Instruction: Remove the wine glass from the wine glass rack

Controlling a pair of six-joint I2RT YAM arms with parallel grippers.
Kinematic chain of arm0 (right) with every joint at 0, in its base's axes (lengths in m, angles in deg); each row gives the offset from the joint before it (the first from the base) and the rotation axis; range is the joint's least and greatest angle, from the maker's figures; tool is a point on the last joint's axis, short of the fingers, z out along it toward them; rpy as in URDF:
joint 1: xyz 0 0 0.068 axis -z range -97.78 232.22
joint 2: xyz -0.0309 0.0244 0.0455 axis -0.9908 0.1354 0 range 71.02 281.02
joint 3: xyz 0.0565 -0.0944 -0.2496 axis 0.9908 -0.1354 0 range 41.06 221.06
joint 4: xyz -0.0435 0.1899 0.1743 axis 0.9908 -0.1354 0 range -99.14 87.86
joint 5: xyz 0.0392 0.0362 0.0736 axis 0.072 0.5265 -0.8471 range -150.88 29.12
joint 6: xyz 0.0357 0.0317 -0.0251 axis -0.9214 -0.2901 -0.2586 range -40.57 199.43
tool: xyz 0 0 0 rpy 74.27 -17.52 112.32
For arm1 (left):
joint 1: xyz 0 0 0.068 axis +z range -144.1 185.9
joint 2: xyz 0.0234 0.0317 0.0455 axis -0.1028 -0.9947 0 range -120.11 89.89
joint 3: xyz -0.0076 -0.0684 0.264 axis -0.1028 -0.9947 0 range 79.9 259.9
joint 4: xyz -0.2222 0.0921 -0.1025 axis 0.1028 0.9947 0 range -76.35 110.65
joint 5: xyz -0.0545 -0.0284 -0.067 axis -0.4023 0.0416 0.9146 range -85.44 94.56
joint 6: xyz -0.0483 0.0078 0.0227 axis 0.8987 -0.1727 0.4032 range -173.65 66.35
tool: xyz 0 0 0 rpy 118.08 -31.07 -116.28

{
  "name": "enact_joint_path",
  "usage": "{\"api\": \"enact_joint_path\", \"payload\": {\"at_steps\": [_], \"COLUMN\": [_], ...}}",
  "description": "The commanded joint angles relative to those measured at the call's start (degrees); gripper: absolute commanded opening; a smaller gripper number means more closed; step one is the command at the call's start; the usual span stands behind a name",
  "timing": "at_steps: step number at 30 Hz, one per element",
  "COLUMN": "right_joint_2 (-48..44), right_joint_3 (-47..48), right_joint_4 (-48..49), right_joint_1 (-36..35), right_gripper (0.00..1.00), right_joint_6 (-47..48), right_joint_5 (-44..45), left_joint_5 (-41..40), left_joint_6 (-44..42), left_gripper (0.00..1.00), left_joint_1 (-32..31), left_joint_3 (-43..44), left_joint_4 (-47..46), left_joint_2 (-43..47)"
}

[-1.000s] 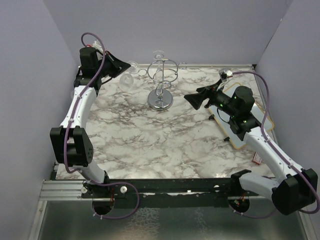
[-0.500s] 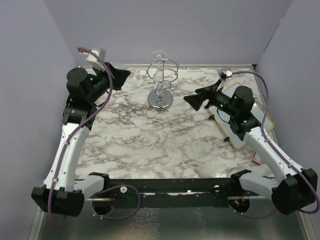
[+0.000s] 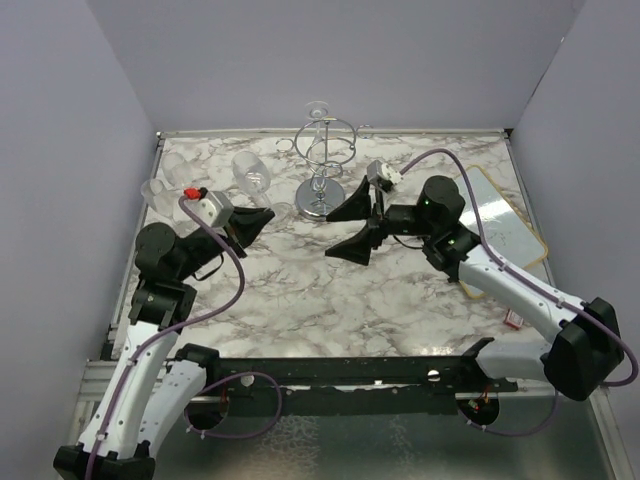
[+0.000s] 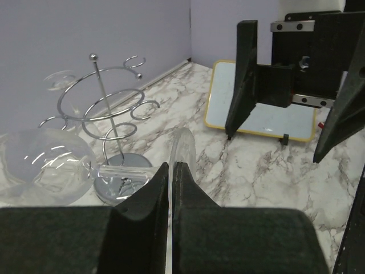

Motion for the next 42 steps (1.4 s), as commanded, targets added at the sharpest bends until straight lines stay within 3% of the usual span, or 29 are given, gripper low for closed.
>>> {"api": "enact_joint_path", "payload": {"at_steps": [1,4,5,11,15,21,33,37,38,40,42], "right_joint_2": [3.9,8.0,9.5,14.9,16.9,18.0,20.9,19.6,18.9,17.4,15.8], "right_joint_3": [2.7,4.6,5.4,5.6,7.0,5.9,6.0,5.8,5.4,4.3,3.0], "right_joint_4": [11.8,19.6,20.8,37.4,38.0,42.1,45.8,42.0,41.0,39.2,37.4], "right_joint_1": [-1.6,-2.5,-2.9,-5.4,-7.8,-10.7,-10.9,-10.9,-10.9,-10.9,-10.9], "right_gripper": [0.85,0.63,0.60,0.60,0.51,0.45,0.02,0.01,0.01,0.01,0.01], "right_joint_6": [3.0,1.0,0.8,-6.1,-7.1,-10.5,-13.2,-8.4,-6.6,-2.2,3.3], "right_joint_5": [-1.9,-4.7,-4.9,-10.0,-9.1,-3.6,-1.0,-0.4,0.0,0.9,1.0], "left_joint_5": [6.4,7.5,7.5,7.6,7.7,7.8,8.4,7.9,7.3,5.7,4.7], "left_joint_6": [-1.7,-0.3,0.1,0.2,0.3,-0.6,-1.0,-0.7,-0.3,0.7,1.8], "left_gripper": [0.00,0.00,0.00,0.00,0.00,0.00,0.00,0.00,0.07,0.39,0.60], "left_joint_1": [-1.0,-1.7,-2.0,-3.8,-3.9,-4.1,-4.4,-4.4,-4.4,-4.4,-4.4], "left_joint_3": [-2.5,-4.2,-4.6,-5.7,-6.2,-6.6,-6.2,-5.7,-5.4,-4.3,-2.3], "left_joint_4": [-9.3,-10.0,-10.0,-9.9,-9.9,-9.6,-8.1,-6.5,-5.8,-3.0,-0.6], "left_joint_2": [5.0,7.2,7.8,9.9,10.4,10.5,10.3,10.9,11.1,11.0,10.6]}}
